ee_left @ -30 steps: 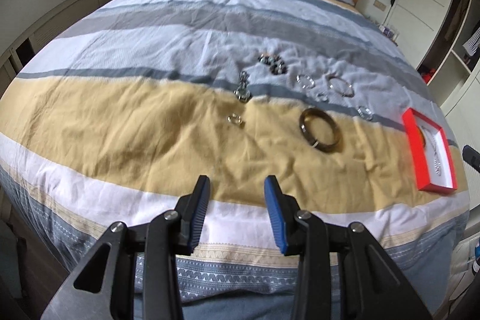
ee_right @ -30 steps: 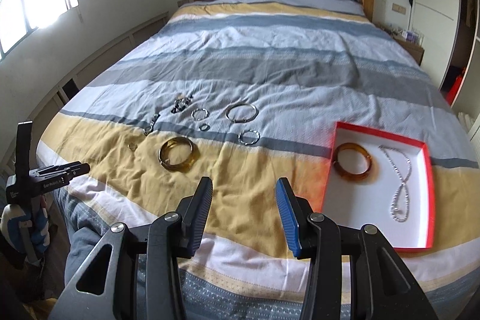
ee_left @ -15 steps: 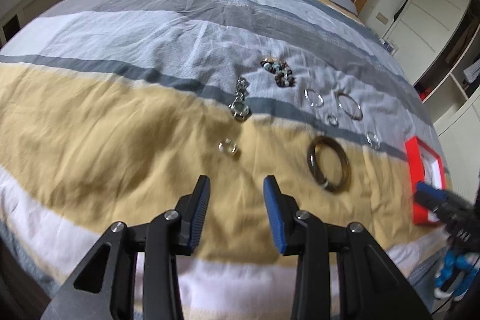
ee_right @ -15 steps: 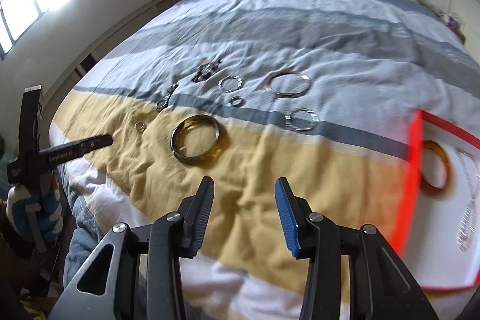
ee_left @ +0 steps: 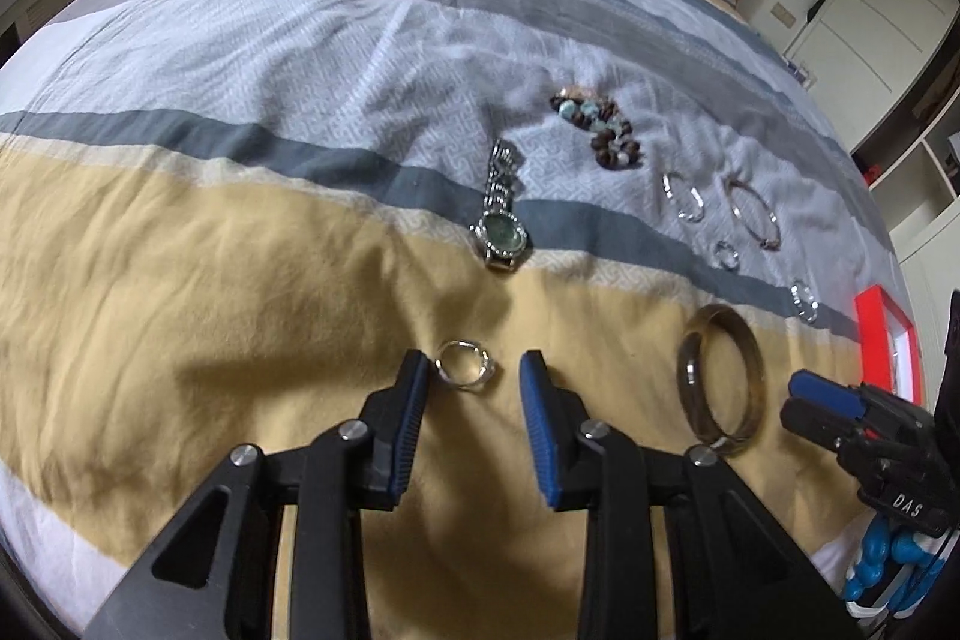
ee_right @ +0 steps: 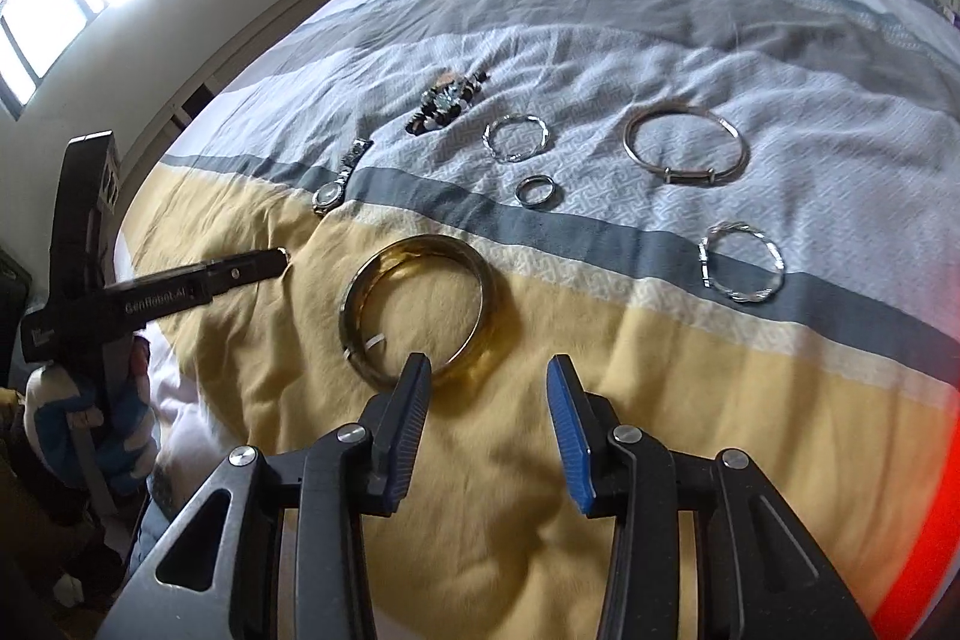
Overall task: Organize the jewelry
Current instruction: 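Grasp the small silver ring with the left gripper while the right gripper grasps the dark brown bangle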
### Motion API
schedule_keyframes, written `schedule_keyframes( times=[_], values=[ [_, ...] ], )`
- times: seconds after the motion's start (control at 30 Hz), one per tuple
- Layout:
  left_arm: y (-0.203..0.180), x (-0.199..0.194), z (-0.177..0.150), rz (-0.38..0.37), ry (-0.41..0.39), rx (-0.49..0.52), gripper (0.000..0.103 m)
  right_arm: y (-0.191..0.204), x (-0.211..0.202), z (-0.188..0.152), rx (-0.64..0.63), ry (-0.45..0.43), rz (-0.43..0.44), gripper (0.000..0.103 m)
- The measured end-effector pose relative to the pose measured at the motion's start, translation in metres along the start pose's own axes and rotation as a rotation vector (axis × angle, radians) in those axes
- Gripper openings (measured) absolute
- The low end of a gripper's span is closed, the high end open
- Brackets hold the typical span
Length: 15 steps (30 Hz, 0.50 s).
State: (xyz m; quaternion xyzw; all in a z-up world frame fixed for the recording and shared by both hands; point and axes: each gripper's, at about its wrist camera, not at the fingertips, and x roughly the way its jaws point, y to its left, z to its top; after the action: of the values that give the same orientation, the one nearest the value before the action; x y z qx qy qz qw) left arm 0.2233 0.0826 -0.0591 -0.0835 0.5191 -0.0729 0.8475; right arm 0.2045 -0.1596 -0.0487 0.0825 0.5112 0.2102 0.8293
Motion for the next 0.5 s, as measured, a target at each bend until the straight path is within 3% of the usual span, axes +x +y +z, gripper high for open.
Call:
schedule_keyframes(
  times=[0.2, 0.5],
  values=[
    [0.000, 0.009, -0.003, 0.015, -0.002, 0.017, 0.029, -0.008, 0.019, 0.006, 0.054, 0.018, 0.043, 0.040],
    [0.000, 0.014, -0.008, 0.045, -0.021, 0.034, 0.018, 0.002, 0.039, 0.012, 0.036, 0.025, 0.031, 0.044]
  ],
)
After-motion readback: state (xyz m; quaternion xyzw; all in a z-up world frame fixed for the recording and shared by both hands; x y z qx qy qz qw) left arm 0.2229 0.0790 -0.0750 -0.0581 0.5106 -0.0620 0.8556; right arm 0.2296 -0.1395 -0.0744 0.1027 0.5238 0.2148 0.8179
